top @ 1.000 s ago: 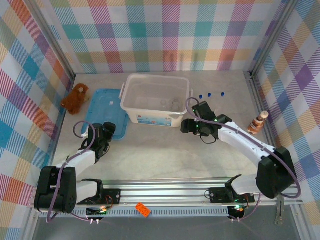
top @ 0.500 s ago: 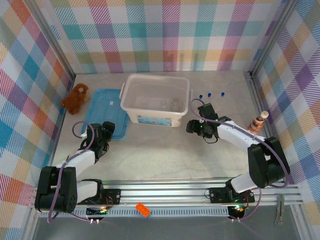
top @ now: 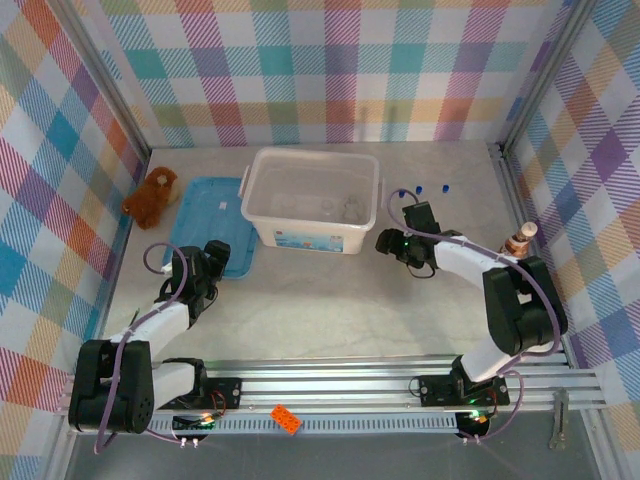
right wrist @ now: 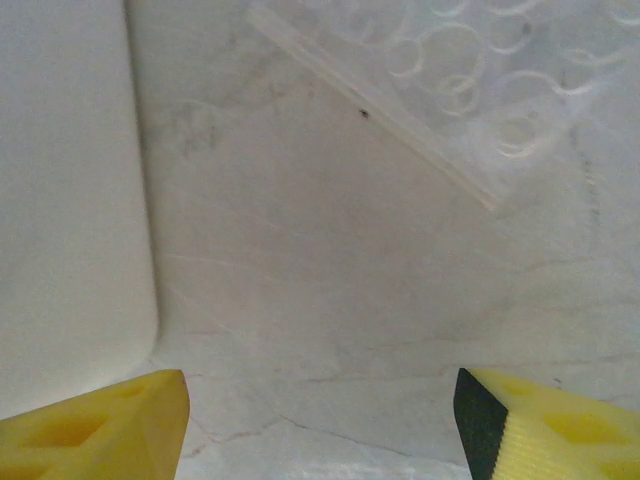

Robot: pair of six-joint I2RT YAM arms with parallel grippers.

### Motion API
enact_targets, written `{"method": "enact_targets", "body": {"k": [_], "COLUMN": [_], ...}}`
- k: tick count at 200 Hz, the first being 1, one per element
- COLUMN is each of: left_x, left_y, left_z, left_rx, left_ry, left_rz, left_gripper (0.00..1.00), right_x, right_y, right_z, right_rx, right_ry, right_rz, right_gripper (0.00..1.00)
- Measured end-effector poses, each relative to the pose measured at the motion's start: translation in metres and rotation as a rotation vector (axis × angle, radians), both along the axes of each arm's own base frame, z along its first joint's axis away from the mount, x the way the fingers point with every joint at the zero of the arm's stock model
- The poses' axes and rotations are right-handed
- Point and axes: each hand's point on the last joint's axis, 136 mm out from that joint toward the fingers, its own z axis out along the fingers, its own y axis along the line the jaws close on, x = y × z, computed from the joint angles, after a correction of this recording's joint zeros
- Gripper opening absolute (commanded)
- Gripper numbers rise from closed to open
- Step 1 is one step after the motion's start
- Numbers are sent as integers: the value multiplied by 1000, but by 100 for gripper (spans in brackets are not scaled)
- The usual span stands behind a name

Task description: Organize the chemistry lab equipment

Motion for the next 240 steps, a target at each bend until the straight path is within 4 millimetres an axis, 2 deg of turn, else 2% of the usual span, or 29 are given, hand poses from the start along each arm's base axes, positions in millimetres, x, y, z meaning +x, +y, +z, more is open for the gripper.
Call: {"method": "enact_targets", "body": {"k": [93, 145, 183, 240], "left_x": [0, 0, 0, -1], "left_y": [-1, -2, -2, -3], "left_z": [0, 0, -1, 0], "left_rx": [6, 6, 8, 4], "left_ry": [0, 0, 2, 2], "left_rz": [-14, -16, -18, -24], "left_gripper": [97, 97, 97, 97], "right_x": [26, 40, 43, 55], "right_y": [12, -1, -13, -30], "right_z": [-7, -13, -19, -16], "right_rx": [75, 63, 62, 90], "right_ry": [-67, -99, -103, -134], "right_rz": [-34, -119, -197, -317], "right_gripper": [70, 70, 70, 70]}}
